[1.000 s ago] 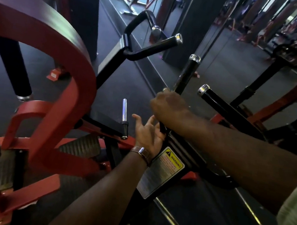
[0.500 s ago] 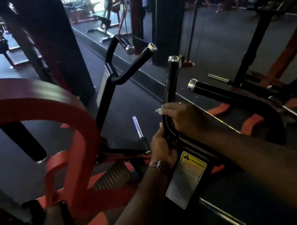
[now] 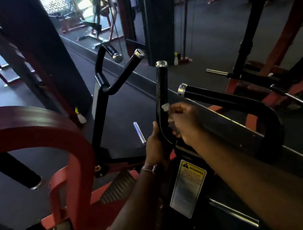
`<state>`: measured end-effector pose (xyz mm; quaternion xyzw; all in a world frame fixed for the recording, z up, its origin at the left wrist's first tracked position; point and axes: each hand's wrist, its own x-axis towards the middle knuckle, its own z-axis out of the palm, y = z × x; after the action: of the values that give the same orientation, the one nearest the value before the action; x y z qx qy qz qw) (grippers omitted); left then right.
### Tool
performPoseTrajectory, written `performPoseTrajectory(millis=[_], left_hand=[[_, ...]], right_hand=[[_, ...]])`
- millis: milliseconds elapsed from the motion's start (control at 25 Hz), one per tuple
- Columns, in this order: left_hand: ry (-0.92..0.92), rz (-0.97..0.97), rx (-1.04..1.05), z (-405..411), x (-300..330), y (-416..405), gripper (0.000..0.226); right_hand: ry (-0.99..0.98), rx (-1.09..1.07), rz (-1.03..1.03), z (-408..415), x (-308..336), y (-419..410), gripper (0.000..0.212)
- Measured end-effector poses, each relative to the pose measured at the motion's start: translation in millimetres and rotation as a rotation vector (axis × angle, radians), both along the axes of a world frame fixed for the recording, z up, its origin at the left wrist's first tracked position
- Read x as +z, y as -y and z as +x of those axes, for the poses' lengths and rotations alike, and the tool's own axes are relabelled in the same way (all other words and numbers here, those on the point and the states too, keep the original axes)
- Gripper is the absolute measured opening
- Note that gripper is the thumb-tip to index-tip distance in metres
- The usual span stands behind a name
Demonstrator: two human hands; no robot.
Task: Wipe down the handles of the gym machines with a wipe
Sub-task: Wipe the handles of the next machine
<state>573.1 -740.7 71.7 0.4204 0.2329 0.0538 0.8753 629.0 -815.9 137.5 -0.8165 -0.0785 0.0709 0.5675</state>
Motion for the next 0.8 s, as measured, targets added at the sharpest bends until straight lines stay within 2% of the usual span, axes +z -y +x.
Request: performPoseTrajectory(millis=[80, 160, 200, 240, 320, 400, 440, 560, 600, 680, 760, 800], left_hand=[[0.022, 0.011, 0.057, -1.4, -4.8, 0.8, 0.048], [0.069, 0.008, 0.045, -1.1, -5.7, 5.4, 0.049], [0.065, 0.020, 0.043, -1.3, -6.5, 2.9, 0.050], [0.050, 0.048, 0.024, 0.0, -8.0, 0.2, 0.051], [0.004, 0.070, 0.013, -0.5, -6.4, -2.2, 0.052], [-0.002, 0.067, 0.021, -3.9, 1.9, 1.0, 0.048], [0.030, 0.026, 0.031, -5.0, 7.2, 4.0, 0.046], [0.060, -0.057, 0.003, -6.4, 17.8, 7.6, 0.046], [0.054, -0.031, -0.003, -6.6, 19.2, 6.2, 0.047], [0.049, 0.013, 0.007, -5.5, 16.9, 3.3, 0.048], [0.030, 0.078, 0.017, -5.5, 13.3, 1.3, 0.046], [0.038, 0.080, 0.005, -4.6, 11.3, 1.0, 0.046]], right_hand=[[-0.174, -0.060, 0.381, 13.4, 4.6, -5.9, 0.021], [-0.053, -0.125, 0.513, 44.2, -18.1, -2.7, 0.051], [-0.048, -0.068, 0.534, 48.6, -28.7, -1.7, 0.059], [-0.083, -0.049, 0.587, 39.1, -24.9, -2.9, 0.049], [-0.205, -0.114, 0.554, 22.2, -7.3, -4.5, 0.014], [-0.164, -0.081, 0.529, 23.5, -11.9, -4.8, 0.014], [-0.160, -0.086, 0.561, 29.5, -7.6, -7.5, 0.023], [-0.093, -0.035, 0.661, 70.3, -17.1, -25.0, 0.070], [-0.077, -0.052, 0.658, 72.2, -21.0, -25.3, 0.071], [-0.127, -0.126, 0.659, 50.5, -13.4, -14.4, 0.051], [-0.141, -0.109, 0.538, 27.8, -15.6, -8.4, 0.020], [-0.112, -0.083, 0.511, 21.2, -17.4, -8.3, 0.016]])
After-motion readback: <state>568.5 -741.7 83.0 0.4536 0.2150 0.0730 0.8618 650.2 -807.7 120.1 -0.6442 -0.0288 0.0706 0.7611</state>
